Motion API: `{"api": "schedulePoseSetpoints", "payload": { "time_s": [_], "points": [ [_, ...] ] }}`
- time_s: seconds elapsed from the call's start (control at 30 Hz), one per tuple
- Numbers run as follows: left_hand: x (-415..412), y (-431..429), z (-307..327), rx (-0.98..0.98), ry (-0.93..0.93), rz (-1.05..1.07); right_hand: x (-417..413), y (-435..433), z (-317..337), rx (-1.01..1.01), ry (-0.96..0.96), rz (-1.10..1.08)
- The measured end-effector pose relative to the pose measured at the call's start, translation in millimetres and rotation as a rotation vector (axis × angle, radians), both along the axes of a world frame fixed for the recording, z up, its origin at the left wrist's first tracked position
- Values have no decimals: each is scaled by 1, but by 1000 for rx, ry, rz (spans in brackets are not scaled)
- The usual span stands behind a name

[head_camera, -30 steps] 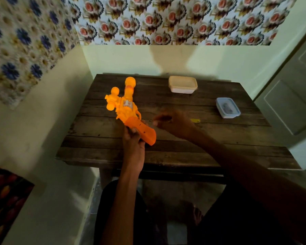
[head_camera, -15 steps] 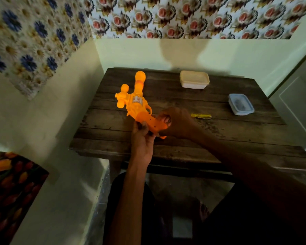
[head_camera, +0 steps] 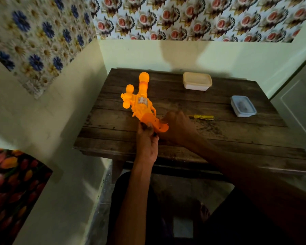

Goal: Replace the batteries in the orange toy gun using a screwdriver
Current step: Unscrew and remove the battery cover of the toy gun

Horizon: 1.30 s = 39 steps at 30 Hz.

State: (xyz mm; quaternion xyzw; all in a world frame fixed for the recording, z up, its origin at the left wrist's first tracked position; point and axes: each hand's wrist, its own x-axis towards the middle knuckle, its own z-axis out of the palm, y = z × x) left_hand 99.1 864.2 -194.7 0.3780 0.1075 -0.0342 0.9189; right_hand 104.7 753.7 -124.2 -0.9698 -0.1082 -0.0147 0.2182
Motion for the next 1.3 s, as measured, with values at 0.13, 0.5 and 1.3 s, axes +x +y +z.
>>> {"api": "schedulePoseSetpoints", "payload": {
  "time_s": [0.13, 0.5, 1.3],
  "points": [
    [-1, 0, 1, -69, 0, 13, -4, 6, 6, -79, -38, -14],
    [-2, 3, 10, -246, 20, 21, -7, 6, -5, -23, -85, -58],
    [9, -3, -5, -215, -89, -37, -78, -220, -32, 211, -21, -759]
  ]
}}
